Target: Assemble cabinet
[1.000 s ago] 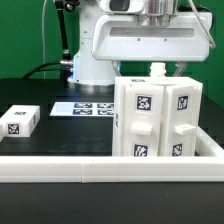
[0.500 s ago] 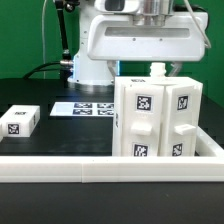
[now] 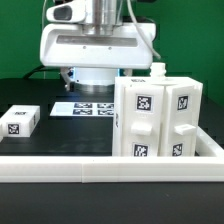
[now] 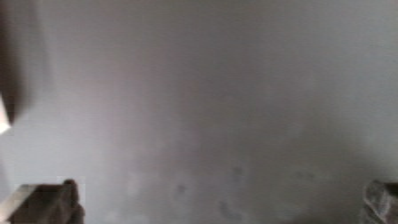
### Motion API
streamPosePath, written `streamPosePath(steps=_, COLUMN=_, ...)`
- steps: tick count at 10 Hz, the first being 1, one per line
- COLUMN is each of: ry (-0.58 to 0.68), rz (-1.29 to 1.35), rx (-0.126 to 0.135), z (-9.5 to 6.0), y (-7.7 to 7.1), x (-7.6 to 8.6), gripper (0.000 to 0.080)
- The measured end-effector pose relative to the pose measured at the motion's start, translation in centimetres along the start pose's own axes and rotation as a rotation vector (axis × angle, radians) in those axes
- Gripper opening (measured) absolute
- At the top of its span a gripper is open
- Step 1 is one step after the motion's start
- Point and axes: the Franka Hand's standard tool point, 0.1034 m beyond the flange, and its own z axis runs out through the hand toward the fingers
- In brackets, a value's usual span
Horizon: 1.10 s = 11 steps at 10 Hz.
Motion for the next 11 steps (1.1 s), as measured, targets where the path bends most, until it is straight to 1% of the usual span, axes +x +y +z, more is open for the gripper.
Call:
streamPosePath(steps=1, ry=-0.004, rz=0.001, rx=-0.008, z=0.3, y=2.0, x=-0.7, gripper=0.0797)
streamPosePath(steps=3, ry=-0.001, rz=0.001, rx=-0.010, z=0.2, y=2.9, x=-0.5, gripper=0.0797)
streamPosePath(steps=5, ry=-0.003, rz=0.000, rx=-0.016, z=0.2, y=4.4, x=-0.7, gripper=0.0797)
streamPosePath(steps=6, ry=0.001, rz=-0.035, rx=-0.022, z=0.4, y=5.7, x=-1.0, gripper=0.0797)
streamPosePath(steps=8, ry=-0.004, rz=-0.077, rx=-0.035, z=1.4, y=8.7, x=-2.0, gripper=0.0797)
streamPosePath(steps=10, ry=-0.017, rz=-0.097, rx=-0.041, z=2.0, y=11.0, x=-3.1, gripper=0.0797)
streamPosePath(steps=11, ry=-0.022, rz=-0.098, rx=-0.042, z=2.2, y=11.8, x=-3.4, gripper=0.0797)
